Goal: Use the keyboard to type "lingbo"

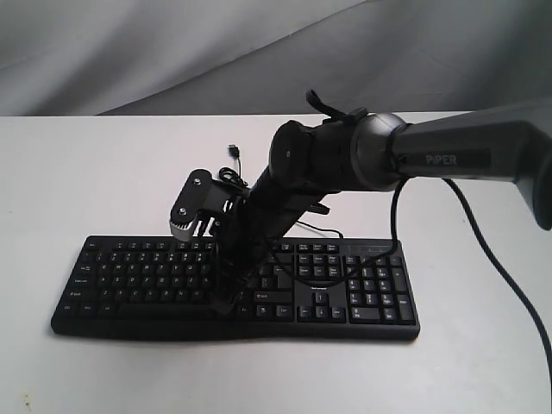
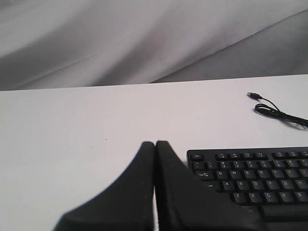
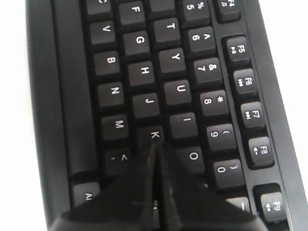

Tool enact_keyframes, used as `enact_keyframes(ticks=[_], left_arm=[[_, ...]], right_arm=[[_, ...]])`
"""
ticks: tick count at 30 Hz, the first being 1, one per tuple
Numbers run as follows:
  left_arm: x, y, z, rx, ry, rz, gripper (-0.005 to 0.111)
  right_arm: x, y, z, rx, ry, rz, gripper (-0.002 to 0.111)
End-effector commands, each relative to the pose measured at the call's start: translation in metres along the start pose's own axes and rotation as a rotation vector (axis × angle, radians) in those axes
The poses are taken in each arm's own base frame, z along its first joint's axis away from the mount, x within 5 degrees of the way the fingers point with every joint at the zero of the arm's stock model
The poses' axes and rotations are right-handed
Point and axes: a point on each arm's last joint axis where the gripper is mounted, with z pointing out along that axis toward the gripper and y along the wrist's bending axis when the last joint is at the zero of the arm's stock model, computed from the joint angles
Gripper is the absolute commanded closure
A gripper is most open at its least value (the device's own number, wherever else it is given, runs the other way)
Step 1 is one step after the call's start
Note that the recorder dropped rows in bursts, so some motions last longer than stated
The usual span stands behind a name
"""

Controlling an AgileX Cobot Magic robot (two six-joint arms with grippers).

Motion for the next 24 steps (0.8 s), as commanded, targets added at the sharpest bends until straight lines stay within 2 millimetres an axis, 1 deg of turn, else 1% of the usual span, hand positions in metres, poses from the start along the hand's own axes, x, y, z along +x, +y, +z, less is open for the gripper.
enact_keyframes(ticks=[1, 3, 6, 9, 14, 16, 20, 24], left_arm=[[0.001, 0.0, 0.0, 0.001, -0.006, -0.006, 0.106], [0.001, 0.0, 0.0, 0.001, -0.006, -0.006, 0.106], [0.001, 0.0, 0.0, 0.001, -0.006, -0.006, 0.106], [0.001, 0.0, 0.0, 0.001, -0.006, -0.006, 0.106], [0.001, 0.0, 0.0, 0.001, -0.006, -0.006, 0.106], [0.001, 0.0, 0.0, 0.001, -0.006, -0.006, 0.106], [0.001, 0.0, 0.0, 0.001, -0.006, -0.006, 0.106], [0.001, 0.0, 0.0, 0.001, -0.006, -0.006, 0.106]], right_arm=[[-0.002, -0.002, -0.003, 0.012, -0.007, -0.002, 0.108], [-0.002, -0.002, -0.003, 0.012, -0.007, -0.002, 0.108], [0.003, -0.002, 0.005, 0.0, 0.009, 0.004, 0.108], [0.004, -0.002, 0.007, -0.002, 0.016, 0.003, 0.108], [-0.007, -0.002, -0.012, 0.032, -0.028, -0.012, 0.108], [-0.011, -0.001, -0.016, 0.048, -0.051, -0.012, 0.108], [-0.018, 0.0, -0.013, 0.086, -0.092, -0.013, 0.108], [-0.023, -0.004, -0.01, 0.082, -0.102, -0.013, 0.108]])
